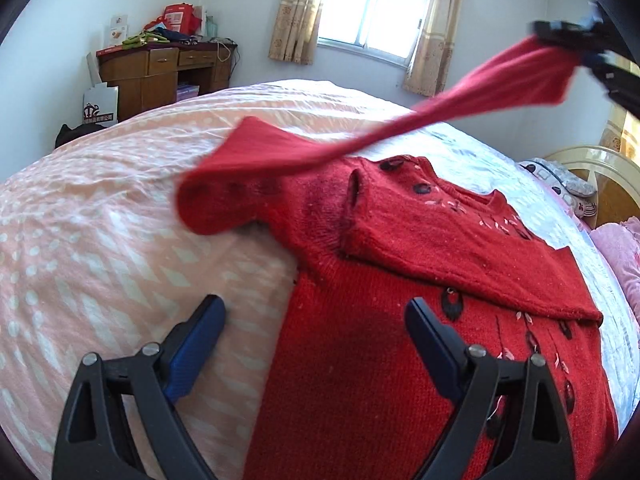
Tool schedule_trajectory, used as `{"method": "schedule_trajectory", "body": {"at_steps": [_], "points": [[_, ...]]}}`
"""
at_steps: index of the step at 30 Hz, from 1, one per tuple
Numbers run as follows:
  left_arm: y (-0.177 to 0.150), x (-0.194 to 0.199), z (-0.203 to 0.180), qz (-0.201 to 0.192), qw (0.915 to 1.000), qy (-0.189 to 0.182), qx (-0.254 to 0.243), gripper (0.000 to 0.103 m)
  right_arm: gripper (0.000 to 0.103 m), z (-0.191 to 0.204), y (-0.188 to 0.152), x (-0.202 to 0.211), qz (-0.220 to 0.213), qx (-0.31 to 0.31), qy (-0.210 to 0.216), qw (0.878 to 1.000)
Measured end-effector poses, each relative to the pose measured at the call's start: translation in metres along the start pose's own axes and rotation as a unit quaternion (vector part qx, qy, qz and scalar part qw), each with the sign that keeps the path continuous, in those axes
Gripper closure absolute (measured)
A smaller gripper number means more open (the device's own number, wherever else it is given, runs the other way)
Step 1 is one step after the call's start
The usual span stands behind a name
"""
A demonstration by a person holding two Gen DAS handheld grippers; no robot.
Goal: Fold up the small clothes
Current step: 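Grasp the sweater side edge with the right tool and fold it inward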
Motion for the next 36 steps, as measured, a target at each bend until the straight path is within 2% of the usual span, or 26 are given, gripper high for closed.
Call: {"method": "schedule_trajectory", "body": {"at_steps": [3, 7, 9, 12, 17, 20, 23, 26, 27, 29, 32, 34, 36], "points": [[0.0, 0.0, -0.001, 0.001, 1.0, 0.001, -0.001, 0.009, 0.095, -0.023, 0.009, 0.03, -0.02, 0.019, -0.028, 0.999], [0.0, -0.001, -0.001, 0.002, 1.0, 0.005, -0.003, 0.009, 0.095, -0.075, -0.005, 0.055, -0.015, 0.026, -0.089, 0.996], [-0.001, -0.001, -0.001, 0.002, 1.0, 0.007, -0.004, 0.009, 0.095, -0.109, -0.024, 0.062, 0.001, 0.005, -0.112, 0.994], [-0.001, -0.001, -0.001, 0.004, 0.9999, 0.011, -0.007, 0.009, 0.095, -0.15, -0.061, 0.056, 0.039, -0.03, -0.119, 0.992], [-0.002, -0.002, -0.002, 0.006, 0.9998, 0.017, -0.012, 0.009, 0.095, -0.192, -0.139, 0.025, 0.12, -0.049, -0.16, 0.979], [-0.002, -0.002, -0.003, 0.008, 0.9996, 0.021, -0.016, 0.009, 0.095, -0.204, -0.17, 0.017, 0.151, -0.058, -0.171, 0.972], [-0.002, -0.003, -0.003, 0.01, 0.9995, 0.024, -0.02, 0.007, 0.091, -0.204, -0.175, 0.024, 0.139, -0.049, -0.176, 0.973], [-0.001, -0.003, -0.002, 0.011, 0.9995, 0.022, -0.019, 0.007, 0.079, -0.202, -0.177, 0.04, 0.147, -0.038, -0.178, 0.972], [-0.001, -0.003, -0.002, 0.01, 0.9996, 0.021, -0.018, 0.007, 0.07, -0.204, -0.179, 0.044, 0.148, -0.037, -0.187, 0.97], [-0.001, -0.004, -0.002, 0.011, 0.9995, 0.02, -0.02, 0.006, 0.069, -0.214, -0.182, 0.067, 0.145, -0.051, -0.233, 0.96], [-0.002, -0.005, -0.005, 0.013, 0.9993, 0.024, -0.025, 0.004, 0.069, -0.228, -0.182, 0.098, 0.129, -0.097, -0.273, 0.948], [-0.003, -0.005, -0.006, 0.014, 0.9992, 0.026, -0.027, 0.004, 0.069, -0.227, -0.174, 0.109, 0.103, -0.118, -0.262, 0.952], [-0.002, -0.005, -0.006, 0.014, 0.9991, 0.027, -0.028, 0.003, 0.069, -0.213, -0.159, 0.106, 0.088, -0.115, -0.229, 0.963]]}}
Point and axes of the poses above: each gripper's, at about its wrist camera, not at the fingertips, and x roughly against the way its jaws point, z to its left, y to its top, the point moved 7 cm from there along -x, roughly the way its jaws point, and after that the axes turned 1 degree about -y, right-handed, at the moved point
